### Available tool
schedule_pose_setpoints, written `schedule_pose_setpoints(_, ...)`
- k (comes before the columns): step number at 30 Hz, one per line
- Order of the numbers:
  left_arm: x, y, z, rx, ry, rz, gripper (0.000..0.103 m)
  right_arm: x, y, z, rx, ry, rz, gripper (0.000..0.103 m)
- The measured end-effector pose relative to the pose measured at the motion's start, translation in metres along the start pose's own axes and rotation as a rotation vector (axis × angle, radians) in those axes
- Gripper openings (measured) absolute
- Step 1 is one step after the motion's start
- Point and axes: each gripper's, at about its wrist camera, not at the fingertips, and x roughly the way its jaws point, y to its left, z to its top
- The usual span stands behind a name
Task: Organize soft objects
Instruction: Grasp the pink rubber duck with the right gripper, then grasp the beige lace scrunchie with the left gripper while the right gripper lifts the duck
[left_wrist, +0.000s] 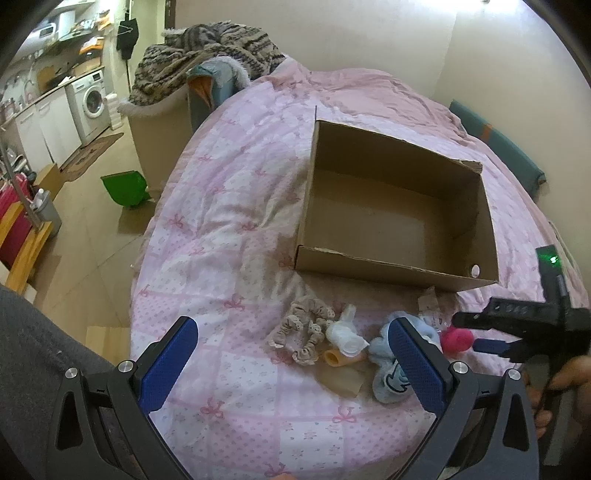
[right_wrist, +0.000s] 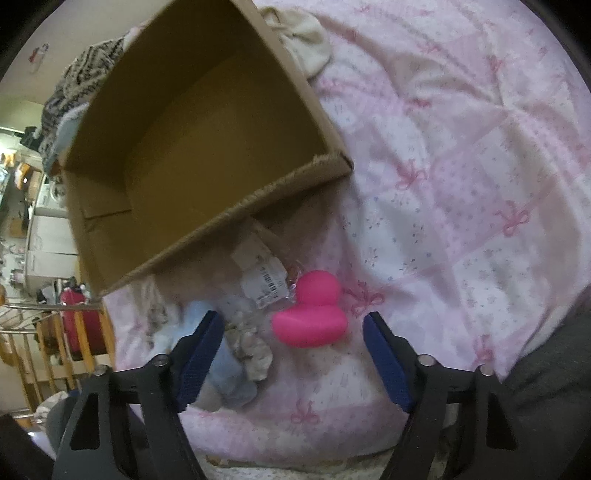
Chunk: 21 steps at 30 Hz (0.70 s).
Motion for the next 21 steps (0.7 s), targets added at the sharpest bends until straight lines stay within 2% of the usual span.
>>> schedule_pose_setpoints(3,0.002,0.002,0.000,-0.004,0.009,0.005,0.103,0.013,0.006,-0.001,-0.006,0.020,-0.028,0.069)
schedule_pose_setpoints(5,0.003,0.002,0.000,-0.006,0.014,0.010,0.103,0.022,0.001,-0.001,-0.002,0.030,-0.028,0.051)
schedule_pose_setpoints(8,0.007,0.003,0.000,-0.009,0.026,0.018,0.103,0.026,-0.007,0.000,0.018,0.034,-0.005,0.049)
schedule_pose_setpoints(11,0.010,0.005,0.000,-0.014,0.040,0.014,0.103,0.014,-0.012,0.000,0.011,0.011,0.009,0.049)
schedule_pose_setpoints(13,0.014,0.006,0.000,-0.012,0.050,0.016,0.103,0.004,-0.009,-0.005,0.008,0.016,0.062,0.049)
schedule_pose_setpoints(21,0.023,0.001,-0.004,0.010,0.086,0.017,0.103,-0.043,0.023,-0.017,-0.173,-0.074,0.171,0.049)
